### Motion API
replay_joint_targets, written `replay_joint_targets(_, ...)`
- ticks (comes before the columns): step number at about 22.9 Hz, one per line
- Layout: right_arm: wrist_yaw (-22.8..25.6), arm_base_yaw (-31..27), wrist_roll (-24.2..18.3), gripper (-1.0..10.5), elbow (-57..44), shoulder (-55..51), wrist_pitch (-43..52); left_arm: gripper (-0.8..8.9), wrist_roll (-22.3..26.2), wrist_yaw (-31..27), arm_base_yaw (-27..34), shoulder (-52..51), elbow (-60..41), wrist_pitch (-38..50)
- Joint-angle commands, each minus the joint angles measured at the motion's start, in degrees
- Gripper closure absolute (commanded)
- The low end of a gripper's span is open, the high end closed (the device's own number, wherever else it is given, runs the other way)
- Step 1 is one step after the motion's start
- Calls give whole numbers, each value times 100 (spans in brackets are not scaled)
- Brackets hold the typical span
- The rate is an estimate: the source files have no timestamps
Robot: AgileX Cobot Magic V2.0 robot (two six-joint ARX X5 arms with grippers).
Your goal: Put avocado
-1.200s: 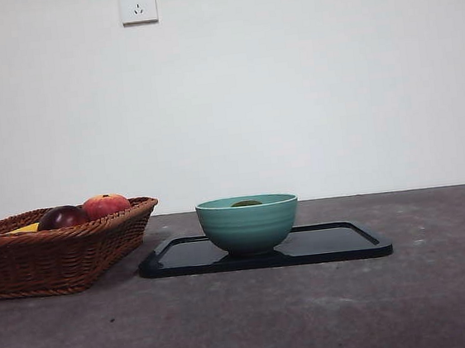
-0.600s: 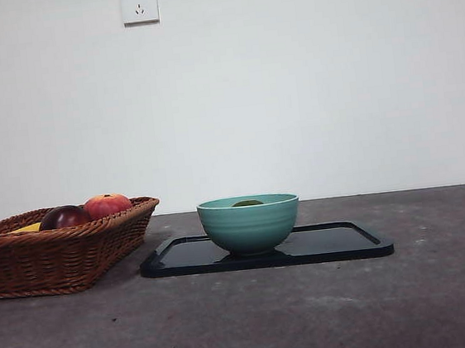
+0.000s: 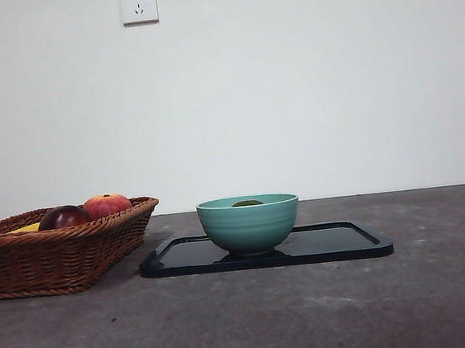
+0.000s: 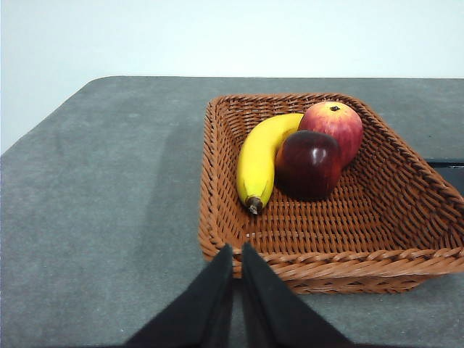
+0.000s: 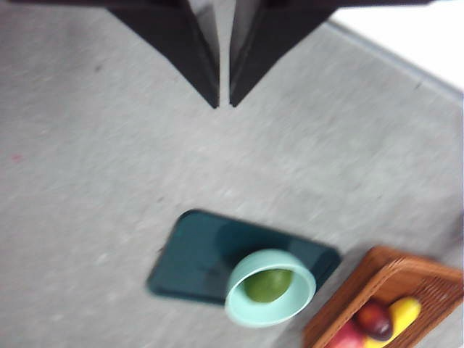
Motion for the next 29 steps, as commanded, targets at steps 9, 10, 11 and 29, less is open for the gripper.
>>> replay_joint_targets(9,-1121,-2761,-2120,929,-2752,-422,5213,794,61,20,4,-2,-125,-31)
replay_joint_targets(10,-1193,-3047,-2100,929,-3150,-612,5396,794,61,20,7,-2,-125,-31)
replay_joint_targets(11,-1182,-3174,-2092,929,-3346,-737,5453,794,61,20,7,-2,-125,-31)
replay_joint_targets(29,-1003,-4000,-1884,929,-4896,-1541,5635,794,61,20,7,-2,-122,-31)
